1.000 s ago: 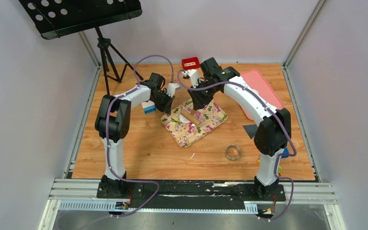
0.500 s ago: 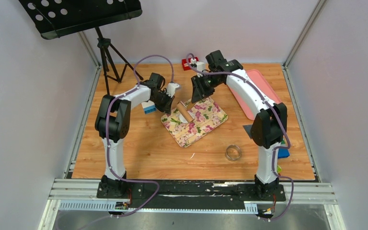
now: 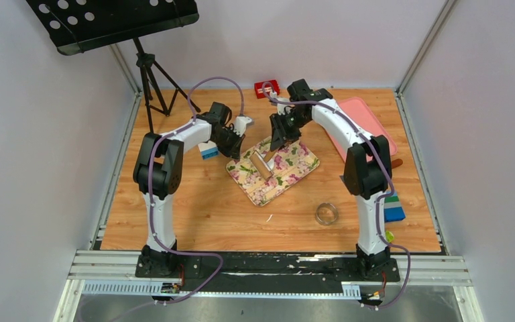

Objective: Roll out the dumpling wrappers from the dough
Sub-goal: Flatten out the dough on the work surface.

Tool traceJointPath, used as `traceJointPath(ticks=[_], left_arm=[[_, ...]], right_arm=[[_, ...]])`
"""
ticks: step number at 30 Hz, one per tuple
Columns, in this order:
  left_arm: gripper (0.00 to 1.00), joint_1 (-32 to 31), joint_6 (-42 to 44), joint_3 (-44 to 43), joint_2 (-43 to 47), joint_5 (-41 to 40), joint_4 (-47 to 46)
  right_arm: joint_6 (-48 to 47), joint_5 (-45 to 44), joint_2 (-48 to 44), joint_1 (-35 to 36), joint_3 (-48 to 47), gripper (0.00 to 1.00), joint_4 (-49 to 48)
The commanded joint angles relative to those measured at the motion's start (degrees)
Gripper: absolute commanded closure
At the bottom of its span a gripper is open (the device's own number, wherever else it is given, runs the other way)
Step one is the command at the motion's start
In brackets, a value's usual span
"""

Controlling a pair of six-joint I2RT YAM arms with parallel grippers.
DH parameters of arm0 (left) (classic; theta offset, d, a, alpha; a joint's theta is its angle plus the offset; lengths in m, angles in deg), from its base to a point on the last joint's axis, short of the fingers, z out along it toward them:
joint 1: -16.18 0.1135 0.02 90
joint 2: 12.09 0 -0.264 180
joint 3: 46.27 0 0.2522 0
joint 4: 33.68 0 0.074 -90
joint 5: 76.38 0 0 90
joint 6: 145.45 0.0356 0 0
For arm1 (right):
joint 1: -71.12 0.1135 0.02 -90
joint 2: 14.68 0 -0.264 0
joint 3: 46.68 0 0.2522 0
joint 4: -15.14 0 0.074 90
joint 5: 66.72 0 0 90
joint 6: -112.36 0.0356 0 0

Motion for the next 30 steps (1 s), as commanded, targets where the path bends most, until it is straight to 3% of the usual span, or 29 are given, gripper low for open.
traceJointPath(ticks=[1, 14, 16, 21, 30], left_arm=[[1.00, -0.55, 0.32, -0.11, -0.89, -1.06, -0.29], [1.00, -0.84, 0.36, 0.03, -0.79, -1.20, -0.21], [1.00, -0.82, 0.41, 0.03, -0.91, -1.19, -0.21], [1.00, -0.82, 0.37, 0.01, -0.88, -1.26, -0.21], [1.00, -0.82, 0.48, 0.12, -0.83, -1.19, -0.21]], right_arm=[[0.09, -4.59, 1.10, -2.09, 1.67, 1.00, -1.17], [-0.69, -4.86, 2.61, -3.02, 4.66, 1.00, -1.96], [-1.74, -2.07, 2.73, -3.02, 4.83, 1.00, -2.12], [-3.95, 15.19, -1.09, -3.30, 2.64, 1.00, -2.60], [-2.16, 16.45, -5.42, -6.30, 0.21, 1.00, -3.82]])
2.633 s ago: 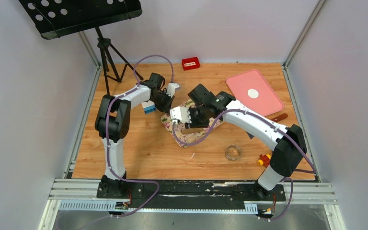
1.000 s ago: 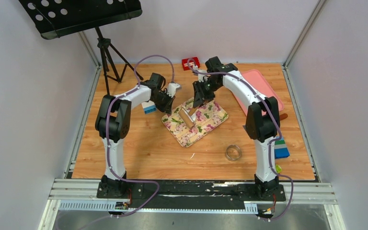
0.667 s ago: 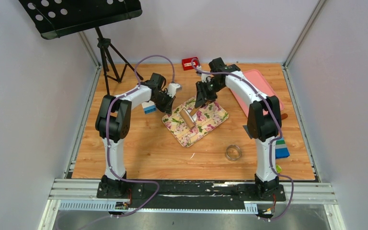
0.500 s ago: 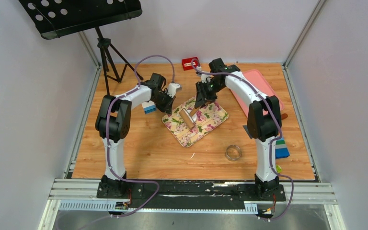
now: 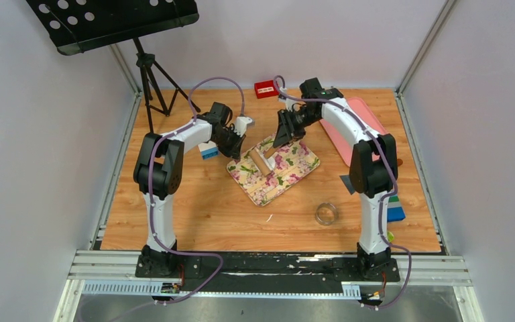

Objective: Roll out the dumpling wrappers from the dough
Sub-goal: Flatten out the dough on the work surface.

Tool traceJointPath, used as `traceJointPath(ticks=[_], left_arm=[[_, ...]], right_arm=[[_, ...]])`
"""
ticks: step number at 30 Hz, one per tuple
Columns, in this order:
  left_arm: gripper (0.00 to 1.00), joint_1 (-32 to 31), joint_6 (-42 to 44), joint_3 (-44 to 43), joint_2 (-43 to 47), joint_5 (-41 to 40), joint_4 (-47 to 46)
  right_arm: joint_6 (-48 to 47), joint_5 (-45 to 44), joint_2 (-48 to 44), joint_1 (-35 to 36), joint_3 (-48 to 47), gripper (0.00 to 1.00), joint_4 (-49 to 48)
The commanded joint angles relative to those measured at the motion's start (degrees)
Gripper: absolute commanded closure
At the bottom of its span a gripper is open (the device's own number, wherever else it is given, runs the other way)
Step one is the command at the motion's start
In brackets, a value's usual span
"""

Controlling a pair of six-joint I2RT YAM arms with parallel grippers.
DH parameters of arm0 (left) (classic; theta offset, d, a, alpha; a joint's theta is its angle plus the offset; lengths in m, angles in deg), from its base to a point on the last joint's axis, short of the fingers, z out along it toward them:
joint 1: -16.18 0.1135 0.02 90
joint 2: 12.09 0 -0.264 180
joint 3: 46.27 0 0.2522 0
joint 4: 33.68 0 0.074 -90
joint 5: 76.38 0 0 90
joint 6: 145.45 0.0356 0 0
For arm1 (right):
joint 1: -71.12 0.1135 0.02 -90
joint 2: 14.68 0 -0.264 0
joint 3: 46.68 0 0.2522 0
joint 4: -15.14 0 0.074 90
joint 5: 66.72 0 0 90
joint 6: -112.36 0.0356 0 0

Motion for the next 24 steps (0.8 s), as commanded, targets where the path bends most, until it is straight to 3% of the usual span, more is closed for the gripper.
traceJointPath(ticks=[1, 24], left_arm=[[1.00, -0.45, 0.52, 0.12, -0.76, -1.21, -0.17], [1.00, -0.53, 0.52, -0.16, -1.00, -1.30, 0.01]], right_arm=[[0.16, 2.17, -4.82, -2.11, -2.72, 1.00, -1.42], [-2.01, -10.39, 2.52, -3.16, 0.73, 1.00, -0.58]])
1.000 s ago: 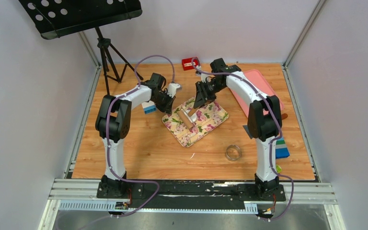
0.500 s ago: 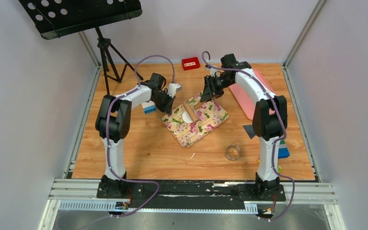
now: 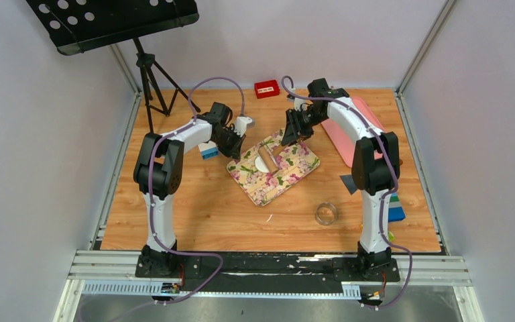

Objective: Roll out the dumpling wrappers from the dough
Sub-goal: Flatten out the dough on the work surface.

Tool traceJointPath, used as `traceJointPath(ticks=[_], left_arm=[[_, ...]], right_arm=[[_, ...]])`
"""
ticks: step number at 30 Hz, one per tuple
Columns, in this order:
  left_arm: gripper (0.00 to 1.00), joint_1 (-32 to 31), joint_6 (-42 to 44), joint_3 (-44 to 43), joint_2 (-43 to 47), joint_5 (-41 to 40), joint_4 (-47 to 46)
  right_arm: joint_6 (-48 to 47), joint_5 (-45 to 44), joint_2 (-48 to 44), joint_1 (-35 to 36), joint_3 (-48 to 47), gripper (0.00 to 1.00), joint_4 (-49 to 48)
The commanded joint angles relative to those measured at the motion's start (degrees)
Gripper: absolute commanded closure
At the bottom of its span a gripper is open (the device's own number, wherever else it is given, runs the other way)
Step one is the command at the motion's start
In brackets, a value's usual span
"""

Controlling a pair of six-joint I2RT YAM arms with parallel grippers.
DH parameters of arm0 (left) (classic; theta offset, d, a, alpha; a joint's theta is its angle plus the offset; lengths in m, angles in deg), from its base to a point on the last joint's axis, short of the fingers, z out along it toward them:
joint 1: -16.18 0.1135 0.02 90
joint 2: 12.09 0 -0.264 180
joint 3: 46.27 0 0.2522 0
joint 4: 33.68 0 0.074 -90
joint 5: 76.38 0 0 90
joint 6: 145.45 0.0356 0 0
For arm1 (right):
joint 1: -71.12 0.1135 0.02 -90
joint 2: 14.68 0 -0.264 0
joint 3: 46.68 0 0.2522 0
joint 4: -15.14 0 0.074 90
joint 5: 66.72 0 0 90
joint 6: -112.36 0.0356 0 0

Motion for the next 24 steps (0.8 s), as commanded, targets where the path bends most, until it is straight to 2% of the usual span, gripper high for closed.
traceJointPath(ticks=[1, 24], left_arm=[[1.00, -0.57, 0.48, -0.15, -0.93, -1.23, 0.01], [1.00, -0.62, 0.43, -0.07, -1.03, -1.43, 0.01]], right_arm=[[-2.03, -5.51, 1.65, 0.32, 0.45, 1.00, -0.36], [-2.80, -9.46, 2.03, 4.89, 2.91, 1.00, -2.26]])
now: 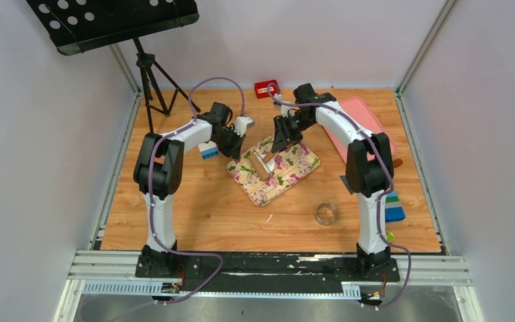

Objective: Roll out the dumpling wrappers from the dough
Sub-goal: Flatten out the dough on the work surface.

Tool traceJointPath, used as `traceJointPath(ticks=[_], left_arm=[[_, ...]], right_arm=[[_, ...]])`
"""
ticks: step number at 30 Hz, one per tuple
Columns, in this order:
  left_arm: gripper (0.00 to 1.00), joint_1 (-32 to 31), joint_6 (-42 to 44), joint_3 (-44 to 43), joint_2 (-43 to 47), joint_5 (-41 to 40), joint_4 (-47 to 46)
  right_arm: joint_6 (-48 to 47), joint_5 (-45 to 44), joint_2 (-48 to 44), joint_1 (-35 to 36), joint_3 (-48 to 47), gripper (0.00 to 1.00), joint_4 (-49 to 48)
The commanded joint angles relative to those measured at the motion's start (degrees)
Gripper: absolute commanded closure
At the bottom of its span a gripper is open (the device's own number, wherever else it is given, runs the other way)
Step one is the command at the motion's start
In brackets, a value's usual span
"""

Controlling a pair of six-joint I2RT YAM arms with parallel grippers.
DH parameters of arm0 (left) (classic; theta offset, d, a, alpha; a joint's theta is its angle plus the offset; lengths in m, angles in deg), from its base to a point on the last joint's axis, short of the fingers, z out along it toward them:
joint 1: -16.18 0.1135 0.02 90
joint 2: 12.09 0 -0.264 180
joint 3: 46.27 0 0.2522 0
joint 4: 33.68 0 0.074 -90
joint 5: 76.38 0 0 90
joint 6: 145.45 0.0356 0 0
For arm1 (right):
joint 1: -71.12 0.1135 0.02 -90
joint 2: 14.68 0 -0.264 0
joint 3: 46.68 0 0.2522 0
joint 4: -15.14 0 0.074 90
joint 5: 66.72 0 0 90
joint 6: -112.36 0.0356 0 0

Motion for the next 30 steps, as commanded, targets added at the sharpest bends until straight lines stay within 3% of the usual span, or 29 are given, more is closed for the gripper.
traceJointPath(ticks=[1, 12, 19, 30], left_arm=[[1.00, -0.58, 0.44, -0.13, -1.06, -1.32, 0.01], [1.00, -0.58, 0.42, -0.17, -1.07, -1.32, 0.03], [1.00, -0.58, 0.46, -0.14, -1.07, -1.33, 0.01], [1.00, -0.58, 0.52, -0.04, -0.98, -1.15, -0.10]], right_arm=[[-2.86, -8.62, 1.82, 0.66, 1.81, 1.00, -0.97], [-4.39, 5.51, -4.30, -0.35, -1.98, 1.00, 0.20], [-3.97, 4.80, -5.31, -2.63, -3.54, 1.00, 0.82], [-5.00, -5.16, 0.20, -2.74, -0.50, 1.00, 0.66]])
